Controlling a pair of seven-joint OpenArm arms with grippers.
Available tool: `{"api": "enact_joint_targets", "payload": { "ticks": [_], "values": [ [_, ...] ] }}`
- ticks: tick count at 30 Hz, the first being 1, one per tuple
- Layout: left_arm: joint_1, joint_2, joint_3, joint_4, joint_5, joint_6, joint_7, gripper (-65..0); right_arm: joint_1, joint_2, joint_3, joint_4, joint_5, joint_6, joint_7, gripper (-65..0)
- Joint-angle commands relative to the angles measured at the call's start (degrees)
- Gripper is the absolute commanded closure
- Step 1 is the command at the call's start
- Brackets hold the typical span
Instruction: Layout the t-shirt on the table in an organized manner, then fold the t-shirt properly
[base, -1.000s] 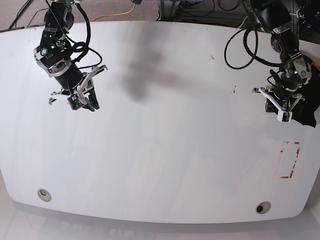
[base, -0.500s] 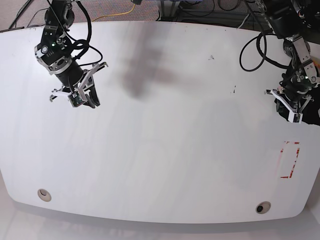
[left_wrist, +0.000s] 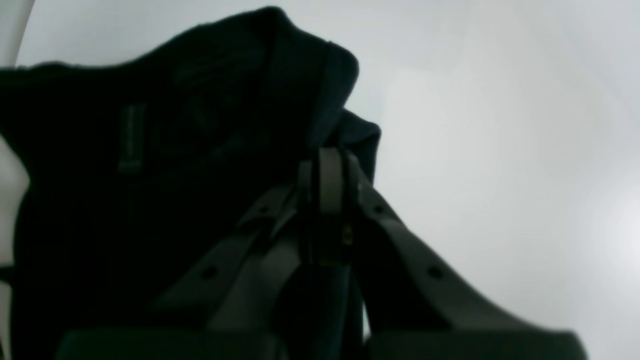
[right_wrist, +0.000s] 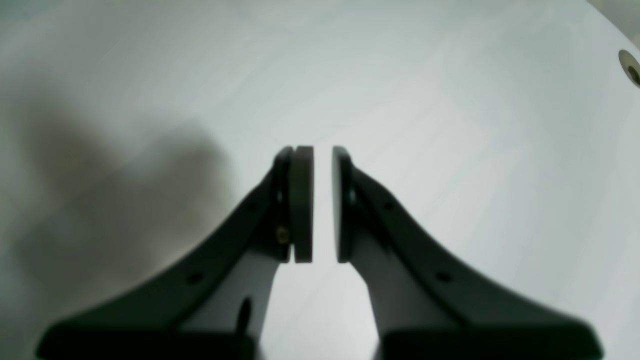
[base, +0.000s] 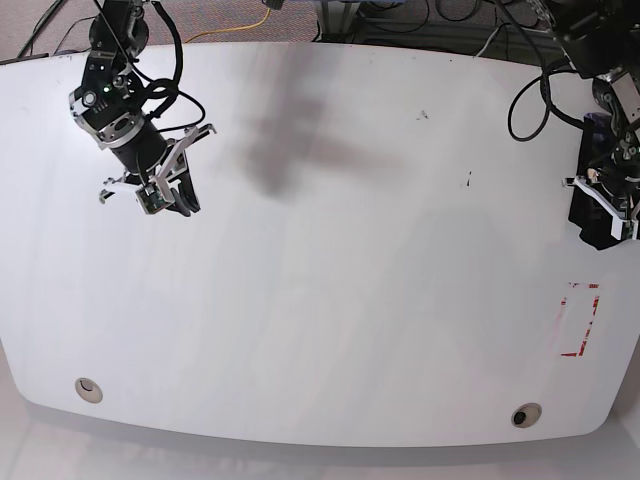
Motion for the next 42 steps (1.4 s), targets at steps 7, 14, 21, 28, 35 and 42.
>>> {"api": "enact_joint_targets", "payload": {
  "ticks": [7,14,21,28,35,42],
  "values": [
    [-0.42,-1.53,-0.36,4.66,-0.83,-0.05,-1.13,0.0,0.21,0.60,0.27,2.16,1.02,-0.12,1.58,-6.0],
    [1.61,3.22,-0.09,14.77,-0.83,-0.05,-1.13,0.0,0.56,0.60,0.18,2.68,0.93,-0.12,1.84,-6.0],
    [4.51,8.40,3.95,25.31,-0.57,-0.05,-1.57,0.0,0.56,0.60,-0.43,2.24,0.31,-0.12,5.10,-6.2],
    [10.66,13.15,10.37,33.23,0.93,0.39,-4.99,0.0,-3.04,-0.01,-2.19,1.45,-5.23,-0.12,11.69,-6.0],
    [17.61,16.67,13.88,33.58,10.33,1.97,-19.06,0.0,-8.67,-3.26,-0.43,1.45,-7.34,-0.12,17.58,-6.0],
    [25.69,18.60,14.06,33.84,11.39,5.23,-27.50,0.0,-16.93,-6.25,0.45,1.63,-7.77,-0.12,25.14,-5.9]
  ]
}}
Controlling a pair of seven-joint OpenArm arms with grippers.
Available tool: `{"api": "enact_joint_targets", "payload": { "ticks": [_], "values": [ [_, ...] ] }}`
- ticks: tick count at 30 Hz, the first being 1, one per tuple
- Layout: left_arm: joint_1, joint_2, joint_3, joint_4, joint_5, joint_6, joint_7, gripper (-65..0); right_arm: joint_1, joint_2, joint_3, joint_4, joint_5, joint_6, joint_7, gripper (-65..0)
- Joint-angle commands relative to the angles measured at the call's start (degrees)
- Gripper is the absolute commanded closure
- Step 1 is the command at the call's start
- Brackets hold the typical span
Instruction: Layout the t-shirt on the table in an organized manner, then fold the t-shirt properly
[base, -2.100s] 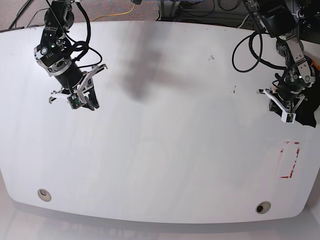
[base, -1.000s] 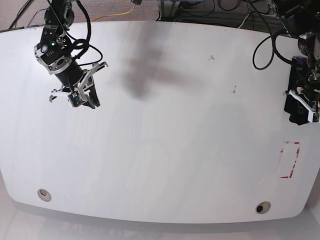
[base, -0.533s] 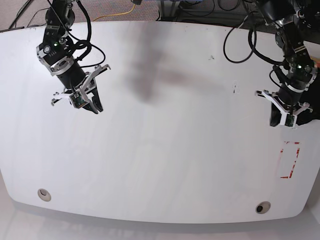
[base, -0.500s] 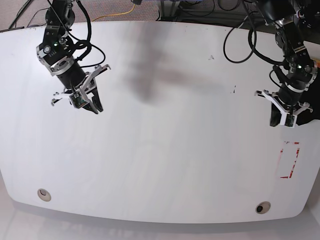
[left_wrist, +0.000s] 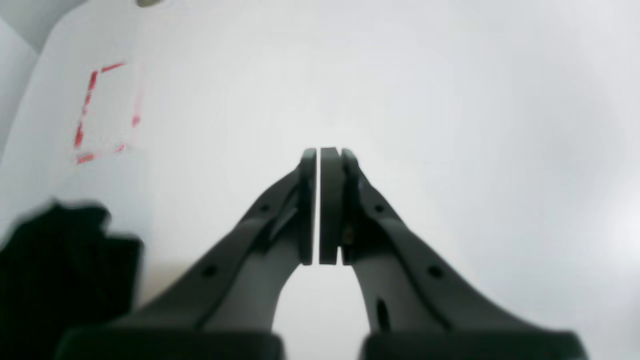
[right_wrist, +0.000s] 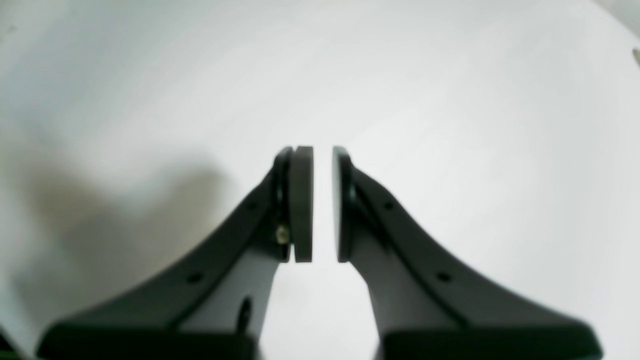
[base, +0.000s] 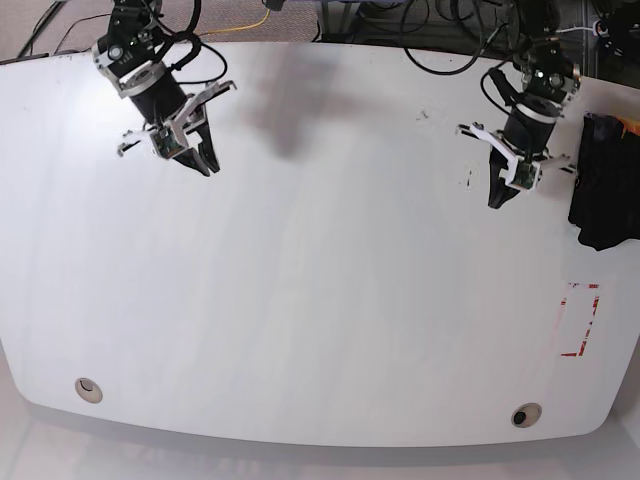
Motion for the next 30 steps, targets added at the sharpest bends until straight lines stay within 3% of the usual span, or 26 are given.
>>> {"api": "enact_joint_targets", "payload": {
  "ticks": [1,17,24,30],
  "values": [
    [2.62,-0.11,-0.10,1.17,-0.65,1.40,-2.45,0.0,-3.54,-1.40,0.58,1.24,0.44,-0.03,4.34,-5.9],
    [28.47,3.50,-2.74,10.05,-0.83,1.49,-2.63,0.0,-23.67,-2.11,2.95,1.76,1.41,-0.03,11.10,-5.9],
    [37.96,6.75,-4.32,9.96,-0.92,1.23,-2.63,0.0,-31.85,-0.61,4.45,1.50,9.94,-0.03,11.63,-5.9],
    [43.76,8.51,-4.32,9.52,-0.92,1.23,-2.63,0.0,-36.95,0.36,4.36,1.15,11.17,-0.03,11.54,-5.9]
  ]
}}
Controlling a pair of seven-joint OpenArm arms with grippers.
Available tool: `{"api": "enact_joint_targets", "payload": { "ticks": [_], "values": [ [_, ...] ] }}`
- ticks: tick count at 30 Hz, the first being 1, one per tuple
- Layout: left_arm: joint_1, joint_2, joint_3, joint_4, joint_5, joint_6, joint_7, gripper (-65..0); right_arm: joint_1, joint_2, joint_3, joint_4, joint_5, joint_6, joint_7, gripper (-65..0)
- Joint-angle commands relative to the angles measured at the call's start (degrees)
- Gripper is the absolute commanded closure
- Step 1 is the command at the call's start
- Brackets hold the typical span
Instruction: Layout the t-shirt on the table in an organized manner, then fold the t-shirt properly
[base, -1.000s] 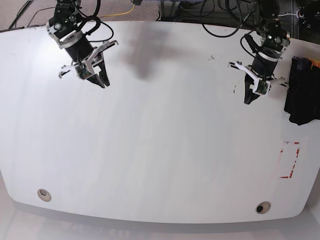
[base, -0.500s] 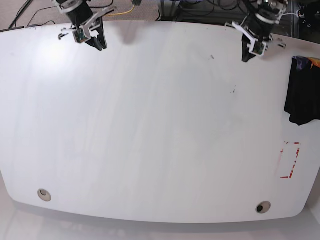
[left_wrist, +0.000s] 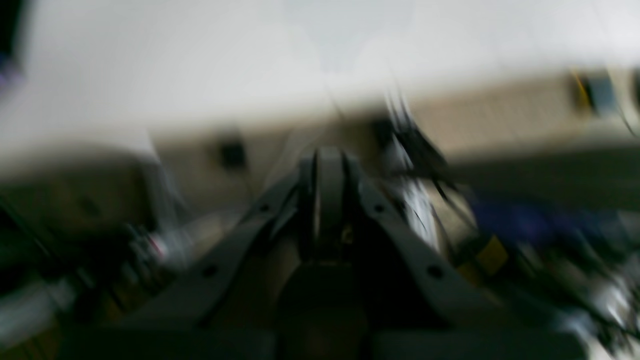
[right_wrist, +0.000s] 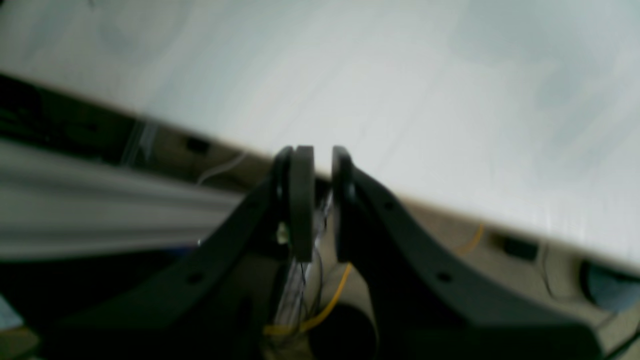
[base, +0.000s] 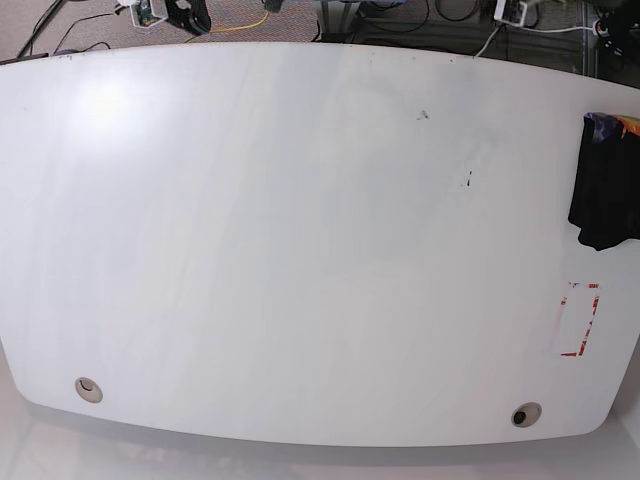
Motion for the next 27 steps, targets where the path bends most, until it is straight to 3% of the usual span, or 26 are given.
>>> {"api": "enact_joint_targets", "payload": {
  "ticks": [1,7,12,22,27],
  "values": [
    [3.00,0.45,-0.24,0.14,-0.55,0.35,-1.51,0.0,-3.07,0.53,0.12,0.18,1.11,0.56,1.36,-5.9],
    [5.11,0.80,-0.15,-4.17,-0.19,0.62,-1.25,0.0,-5.09,0.62,-0.06,-5.53,1.11,0.56,0.83,-5.9],
    [3.53,0.27,0.12,-11.20,-0.19,0.62,-1.25,0.0,-1.40,0.97,-0.59,-14.94,0.94,0.56,-0.40,-5.9],
    [-8.95,-5.09,0.29,-30.28,0.33,0.62,-1.25,0.0,9.06,3.87,-5.60,-32.69,-1.87,0.56,-0.31,-5.7],
    [-16.86,-7.11,1.08,-41.00,6.31,0.62,-1.25,0.0,14.07,3.87,-5.86,-38.67,-1.96,0.56,-0.58,-5.7]
  ]
}}
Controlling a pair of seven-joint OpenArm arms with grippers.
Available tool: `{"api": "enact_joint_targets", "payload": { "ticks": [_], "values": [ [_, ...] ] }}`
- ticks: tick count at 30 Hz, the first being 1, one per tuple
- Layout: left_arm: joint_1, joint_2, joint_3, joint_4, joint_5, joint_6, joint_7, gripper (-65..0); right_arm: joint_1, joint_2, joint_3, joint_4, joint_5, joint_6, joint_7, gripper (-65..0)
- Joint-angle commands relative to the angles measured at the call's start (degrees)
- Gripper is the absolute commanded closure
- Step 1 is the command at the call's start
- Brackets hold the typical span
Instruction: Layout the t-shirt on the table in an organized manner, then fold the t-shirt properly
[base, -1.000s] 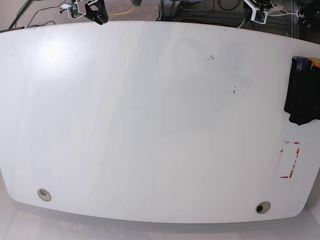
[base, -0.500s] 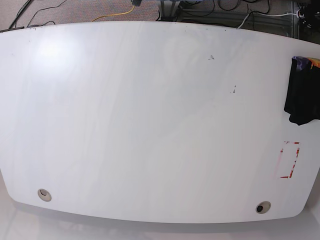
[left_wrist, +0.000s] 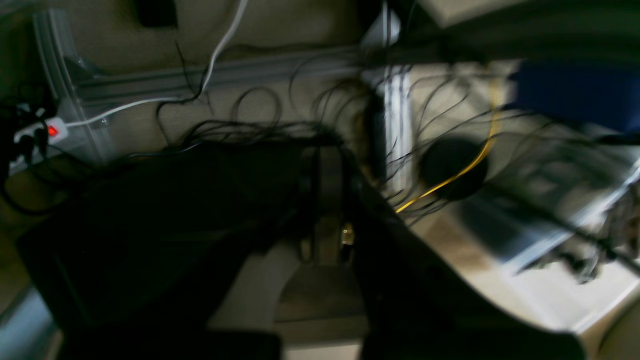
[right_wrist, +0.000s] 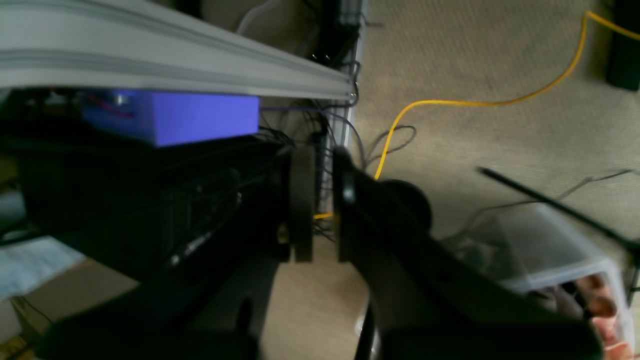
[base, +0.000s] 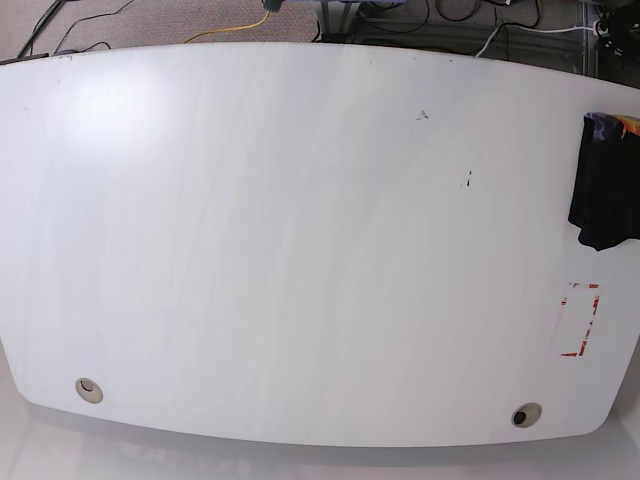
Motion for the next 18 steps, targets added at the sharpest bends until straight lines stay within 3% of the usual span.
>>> {"api": "enact_joint_targets", "payload": {
  "ticks": [1,13,15,18],
  "values": [
    [-2.27,-0.60,-0.01,-4.27,2.16,-0.10,0.37,0.0,1.42,0.33,-0.13,-3.47,0.07,0.54,0.32,-5.7],
    [-16.77,-0.60,-0.27,-26.95,9.11,0.07,0.37,0.0,12.23,0.15,-4.27,-20.08,-5.03,0.54,0.76,-5.7],
    [-17.92,-0.60,-0.27,-29.76,10.16,0.95,0.28,0.0,13.46,0.15,-4.27,-21.84,-5.47,0.54,0.76,-5.7],
    [-21.61,-0.69,-0.27,-35.13,11.39,5.17,0.10,0.0,16.71,0.15,-4.27,-26.06,-5.64,0.54,0.76,-5.7]
  ]
}}
